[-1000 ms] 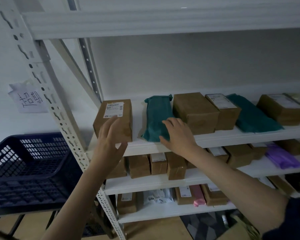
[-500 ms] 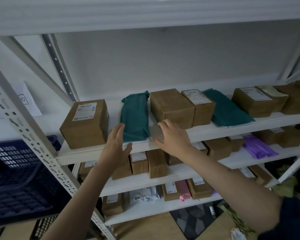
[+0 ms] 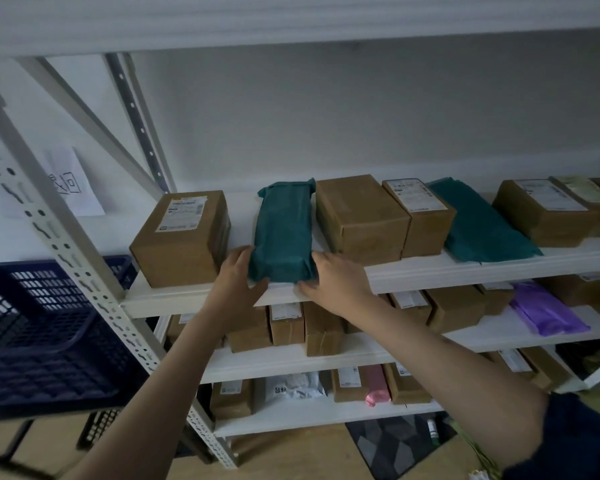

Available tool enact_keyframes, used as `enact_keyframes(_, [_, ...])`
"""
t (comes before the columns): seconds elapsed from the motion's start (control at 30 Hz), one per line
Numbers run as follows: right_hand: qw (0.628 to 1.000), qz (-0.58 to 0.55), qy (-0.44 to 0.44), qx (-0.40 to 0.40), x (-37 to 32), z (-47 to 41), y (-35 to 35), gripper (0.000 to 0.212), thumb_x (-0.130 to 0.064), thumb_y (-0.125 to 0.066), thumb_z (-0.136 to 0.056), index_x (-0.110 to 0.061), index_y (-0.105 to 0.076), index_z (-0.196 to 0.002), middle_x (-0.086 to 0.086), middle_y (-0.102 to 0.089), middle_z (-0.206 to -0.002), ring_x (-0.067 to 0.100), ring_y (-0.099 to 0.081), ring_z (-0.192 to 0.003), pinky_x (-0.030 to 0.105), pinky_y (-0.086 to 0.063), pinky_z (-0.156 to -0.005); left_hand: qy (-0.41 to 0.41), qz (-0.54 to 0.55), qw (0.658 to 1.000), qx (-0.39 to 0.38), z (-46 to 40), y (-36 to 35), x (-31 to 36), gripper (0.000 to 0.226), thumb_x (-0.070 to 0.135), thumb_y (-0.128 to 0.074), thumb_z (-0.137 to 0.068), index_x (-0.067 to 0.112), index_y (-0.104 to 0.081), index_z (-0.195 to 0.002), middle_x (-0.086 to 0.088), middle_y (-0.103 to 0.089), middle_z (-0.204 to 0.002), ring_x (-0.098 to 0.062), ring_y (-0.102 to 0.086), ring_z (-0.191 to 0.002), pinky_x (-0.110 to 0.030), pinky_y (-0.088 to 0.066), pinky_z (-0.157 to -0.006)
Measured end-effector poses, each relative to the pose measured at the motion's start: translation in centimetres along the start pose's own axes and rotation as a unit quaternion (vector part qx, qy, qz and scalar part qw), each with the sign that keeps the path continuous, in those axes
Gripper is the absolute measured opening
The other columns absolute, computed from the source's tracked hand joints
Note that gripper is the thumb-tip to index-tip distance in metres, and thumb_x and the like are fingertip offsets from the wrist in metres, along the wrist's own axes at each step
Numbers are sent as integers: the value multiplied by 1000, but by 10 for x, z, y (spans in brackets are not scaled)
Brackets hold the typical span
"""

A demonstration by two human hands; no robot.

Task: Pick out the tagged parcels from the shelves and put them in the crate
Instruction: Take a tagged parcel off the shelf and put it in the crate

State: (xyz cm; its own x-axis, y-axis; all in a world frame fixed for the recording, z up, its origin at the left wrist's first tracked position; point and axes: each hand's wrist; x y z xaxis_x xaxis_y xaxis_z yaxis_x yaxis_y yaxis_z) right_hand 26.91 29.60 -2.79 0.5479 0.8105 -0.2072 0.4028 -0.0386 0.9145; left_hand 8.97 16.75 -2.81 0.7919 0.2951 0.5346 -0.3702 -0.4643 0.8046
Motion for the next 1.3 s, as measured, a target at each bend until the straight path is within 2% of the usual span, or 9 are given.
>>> enact_keyframes(0.2, [1000,-10,-16,9,-1,-7,-5,45,-63,-59,-86,-27,-57,-112,-9,-66,-98,15,-64,-85,35,-58,-68,-44,-8,999,-2,2,-2,-9,70,31,-68,-93,12,-34,-151,-6,-39,-151,-25,-37,-139,-42,-36,-117])
enact_keyframes(0.4, [999,-21,-39,12,-7,-7,-6,51,-69,-57,-85,-29,-57,-116,-13,-67,-98,10,-65,-84,31,-58,-66,-54,8,998,-7,5,-8,-9,67,34,-65,-94,15,-33,-151,-4,-40,-153,-22,-36,-141,-45,-37,-116])
enact_keyframes(0.6, [997,-52,-56,11,-10,-2,-4,49,-60,-64,-88,-26,-57,-123,-11,-68,-108,10,-65,-90,24,-52,-66,-59,20,998,0,11,-12,-6,63,32,-64,-95,15,-36,-149,-3,-44,-150,-20,-37,-138,-38,-35,-117])
enact_keyframes(0.77, [996,-62,-68,9,-12,2,3,43,-50,-67,-90,-23,-57,-121,-8,-67,-108,14,-66,-92,27,-52,-67,-61,27,998,2,18,-14,3,56,31,-62,-97,14,-41,-146,-3,-51,-143,-19,-45,-130,-32,-38,-110])
enact_keyframes(0.93, [996,-59,-69,17,-11,4,13,30,-41,-69,-91,-23,-60,-114,-7,-66,-105,14,-63,-87,25,-44,-62,-60,-43,997,1,18,-10,9,56,35,-59,-98,13,-40,-146,-6,-53,-143,-23,-47,-131,-35,-40,-110])
enact_keyframes(1.0, [995,-60,-72,15,-10,3,16,24,-33,-69,-93,-23,-61,-113,-6,-67,-104,15,-65,-88,26,-45,-62,-53,-40,998,-1,15,-3,15,65,34,-60,-97,15,-31,-152,-5,-56,-140,-22,-54,-125,-36,-48,-103])
enact_keyframes(1.1, [995,-68,-67,34,-12,2,25,25,-24,-66,-93,-21,-62,-118,-4,-67,-110,17,-67,-93,31,-55,-69,-42,-8,999,2,12,2,24,78,33,-61,-96,19,-14,-157,-4,-62,-128,-21,-65,-105,-33,-56,-81])
enact_keyframes(1.2, [995,-66,-34,71,-18,-1,38,39,-21,-63,-95,-21,-60,-133,-4,-64,-126,16,-65,-103,30,-55,-78,-56,-32,998,4,16,-2,27,68,39,-60,-96,18,-29,-152,-4,-63,-127,-20,-63,-105,-32,-54,-84])
enact_keyframes(1.3, [994,-52,25,91,-26,-3,53,36,-24,-62,-97,-24,-61,-132,-8,-61,-130,12,-60,-112,25,-50,-81,-85,-67,994,-2,21,-7,21,57,47,-58,-93,19,-44,-142,-3,-66,-122,-23,-60,-106,-38,-51,-91])
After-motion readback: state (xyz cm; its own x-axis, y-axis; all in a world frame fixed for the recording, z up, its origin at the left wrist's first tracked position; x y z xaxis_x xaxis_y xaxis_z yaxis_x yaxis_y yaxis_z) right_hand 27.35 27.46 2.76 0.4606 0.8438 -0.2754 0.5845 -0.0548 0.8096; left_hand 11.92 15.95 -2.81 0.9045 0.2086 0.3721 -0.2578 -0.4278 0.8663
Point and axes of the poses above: each hand's wrist, its own z-axis away from the middle knuckle, its own y-axis out of the back of the hand, x = y × z
